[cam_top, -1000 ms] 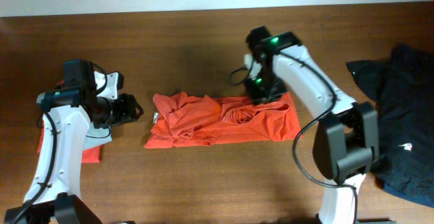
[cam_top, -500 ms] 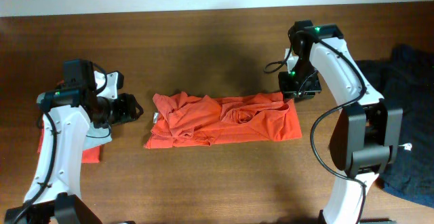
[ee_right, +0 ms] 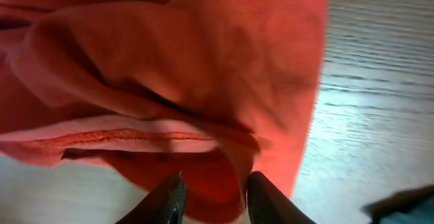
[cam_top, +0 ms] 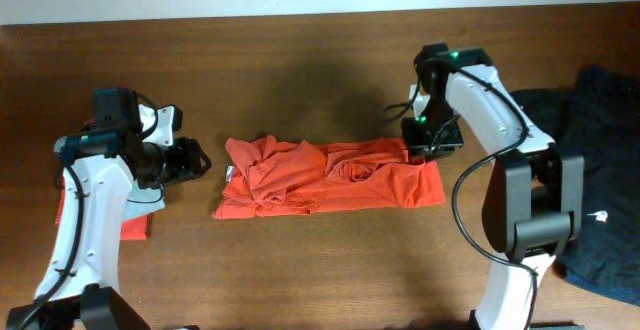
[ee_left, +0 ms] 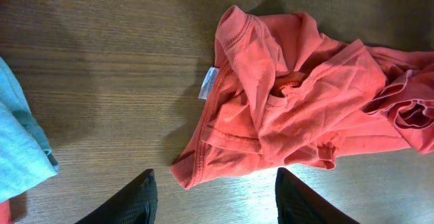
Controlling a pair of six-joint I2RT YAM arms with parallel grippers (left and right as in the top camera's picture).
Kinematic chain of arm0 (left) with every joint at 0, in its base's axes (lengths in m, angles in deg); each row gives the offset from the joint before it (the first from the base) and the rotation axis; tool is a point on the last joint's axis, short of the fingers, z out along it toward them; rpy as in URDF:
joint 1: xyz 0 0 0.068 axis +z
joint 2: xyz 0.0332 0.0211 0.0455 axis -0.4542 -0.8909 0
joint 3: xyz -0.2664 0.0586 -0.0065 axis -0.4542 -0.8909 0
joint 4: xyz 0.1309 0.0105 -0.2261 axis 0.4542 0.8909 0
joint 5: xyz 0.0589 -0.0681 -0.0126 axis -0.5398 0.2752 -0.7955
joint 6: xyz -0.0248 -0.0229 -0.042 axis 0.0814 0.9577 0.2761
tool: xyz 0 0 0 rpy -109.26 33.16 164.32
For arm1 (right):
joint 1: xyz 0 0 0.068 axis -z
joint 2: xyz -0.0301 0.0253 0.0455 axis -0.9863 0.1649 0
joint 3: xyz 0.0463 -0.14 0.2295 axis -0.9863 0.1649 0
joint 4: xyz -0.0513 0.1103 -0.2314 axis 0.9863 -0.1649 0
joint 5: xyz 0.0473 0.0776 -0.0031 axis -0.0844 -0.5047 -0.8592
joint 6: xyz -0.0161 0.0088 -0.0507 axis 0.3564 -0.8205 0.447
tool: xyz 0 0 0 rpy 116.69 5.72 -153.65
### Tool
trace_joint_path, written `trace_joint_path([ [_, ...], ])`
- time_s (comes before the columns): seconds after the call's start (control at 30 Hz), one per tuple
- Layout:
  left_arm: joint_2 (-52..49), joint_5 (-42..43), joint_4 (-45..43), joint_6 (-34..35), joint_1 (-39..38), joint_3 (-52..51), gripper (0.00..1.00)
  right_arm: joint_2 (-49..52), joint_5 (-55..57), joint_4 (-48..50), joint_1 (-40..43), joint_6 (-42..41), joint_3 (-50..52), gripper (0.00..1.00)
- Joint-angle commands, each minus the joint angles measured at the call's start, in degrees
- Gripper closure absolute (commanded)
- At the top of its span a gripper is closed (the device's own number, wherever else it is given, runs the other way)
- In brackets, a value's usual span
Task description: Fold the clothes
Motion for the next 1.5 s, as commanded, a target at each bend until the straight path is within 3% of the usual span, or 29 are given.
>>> trace_joint_path([
  [0.0,0.57,1.01,-0.11,-0.07,0.02,0.68,0.44,-0.5,-0.5,1.46,-0.26,-0.42,1.38,0.84],
  [0.07,0.57,1.01,-0.11,-0.07,0.02,0.68,0.44,-0.52,-0.5,2.23,-0.26,-0.39,1.36,0.96],
  [0.37,0.57,0.74,-0.13,-0.07,0.02,0.68,0.44,-1.6,-3.61,-1.44,-2.27,5.51,-5.51,0.96],
  [0.57,0.57,0.57,-0.33,-0.07,0.02,0.68,0.44,-1.73,-7.34,-2.27,-10.82,10.84,-6.58,0.96],
  [0.9,0.57,0.57,-0.33,-0.07,0.02,0.68,0.44,-1.05,-7.37,2.29,-20.57,10.84,-6.56,0.9],
  [1.07,0.57,0.57,-0.33,-0.07,0.02,0.68,0.44,-0.35,-6.95,2.56,-20.92,15.1,-6.38,0.8],
  [1.1,0.57,0.57,-0.33,-0.07,0.02,0.68,0.44,-0.37,-3.63,2.47,-20.68,13.9,-6.51,0.87],
  [1.3,0.57,0.57,-0.33,-0.07,0.02,0.68,0.44,-0.9,12.17,1.46,-15.02,2.03,-9.97,0.86],
  [1.47,0.57,0.57,-0.39,-0.07,0.02,0.68,0.44,-0.31,4.5,3.08,-9.55,3.91,-7.78,0.9],
])
